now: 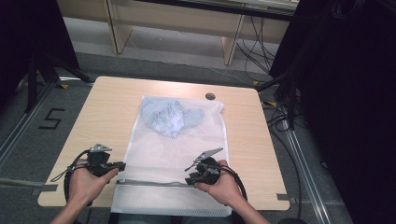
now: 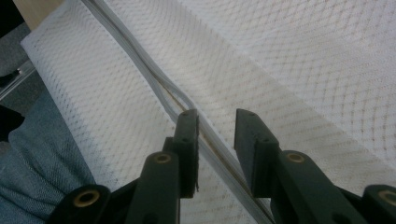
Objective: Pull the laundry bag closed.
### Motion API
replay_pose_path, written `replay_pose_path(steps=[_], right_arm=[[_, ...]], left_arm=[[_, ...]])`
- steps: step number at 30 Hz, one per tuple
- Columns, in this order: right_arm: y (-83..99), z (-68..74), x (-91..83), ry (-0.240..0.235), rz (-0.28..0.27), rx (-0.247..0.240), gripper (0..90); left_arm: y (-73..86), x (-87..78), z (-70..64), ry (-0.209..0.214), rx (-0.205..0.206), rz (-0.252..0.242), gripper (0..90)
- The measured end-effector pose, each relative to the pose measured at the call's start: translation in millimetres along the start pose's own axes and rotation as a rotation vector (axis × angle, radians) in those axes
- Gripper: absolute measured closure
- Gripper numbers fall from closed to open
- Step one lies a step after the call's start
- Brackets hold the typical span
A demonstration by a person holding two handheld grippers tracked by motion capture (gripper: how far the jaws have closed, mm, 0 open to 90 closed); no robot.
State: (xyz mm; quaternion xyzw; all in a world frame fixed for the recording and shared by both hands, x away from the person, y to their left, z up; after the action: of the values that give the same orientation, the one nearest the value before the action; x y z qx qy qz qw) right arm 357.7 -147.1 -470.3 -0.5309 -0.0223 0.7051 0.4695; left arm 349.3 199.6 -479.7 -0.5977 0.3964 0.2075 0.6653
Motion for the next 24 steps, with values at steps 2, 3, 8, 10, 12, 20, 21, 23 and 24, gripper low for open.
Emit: replay_pose_path(steps=[2, 3, 8, 10, 12, 20, 21, 23, 24], right_arm=[[-1.0, -0.1, 0.0, 0.001, -0.009, -0.003, 72.2], [-1.0, -0.1, 0.0, 0.001, -0.009, -0.003, 72.2], [-6.9, 5.0, 2.7, 0.001, -0.029, -0.018, 75.6], [-9.5, 8.4, 4.8, -0.008, -0.033, -0.023, 76.9], [-12.9, 11.8, 7.3, -0.003, -0.041, -0.030, 78.1], [-20.2, 20.7, 15.1, -0.016, -0.038, -0.036, 80.6], [-22.6, 21.6, 17.9, -0.024, -0.036, -0.050, 80.8], [-24.6, 23.5, 20.5, -0.024, -0.037, -0.037, 81.0], [-26.5, 25.6, 23.0, -0.031, -0.036, -0.027, 81.0]], left_arm=[[0.4, 0.3, 0.4, 0.001, -0.005, -0.001, 84.1], [0.4, 0.3, 0.4, 0.001, -0.005, -0.001, 84.7], [1.7, 1.0, 2.3, -0.013, 0.007, 0.016, 89.4], [2.2, 2.3, 0.9, -0.023, 0.003, 0.010, 89.8], [1.6, 2.6, -0.6, -0.034, 0.007, 0.014, 89.9], [1.6, 3.9, -4.7, -0.041, 0.001, 0.059, 90.0], [1.6, 3.6, -4.2, -0.036, 0.004, 0.072, 89.9], [2.6, 4.0, -2.2, -0.020, 0.030, 0.111, 89.8], [3.3, 5.3, -2.3, -0.018, 0.023, 0.126, 89.8]])
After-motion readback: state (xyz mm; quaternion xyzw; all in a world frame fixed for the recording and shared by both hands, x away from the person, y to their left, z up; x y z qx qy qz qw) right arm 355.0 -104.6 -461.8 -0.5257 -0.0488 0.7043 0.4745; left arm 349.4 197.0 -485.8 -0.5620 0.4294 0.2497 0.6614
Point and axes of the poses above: each handheld gripper's, and its own axes: x roughly forward along the jaws, y roughly out of its underside, z roughly to its left, the point moved 1 cm from there along x, roughly forward along the jaws, and after that the axes turned 15 degrees about -y, right-handed, at the moved point
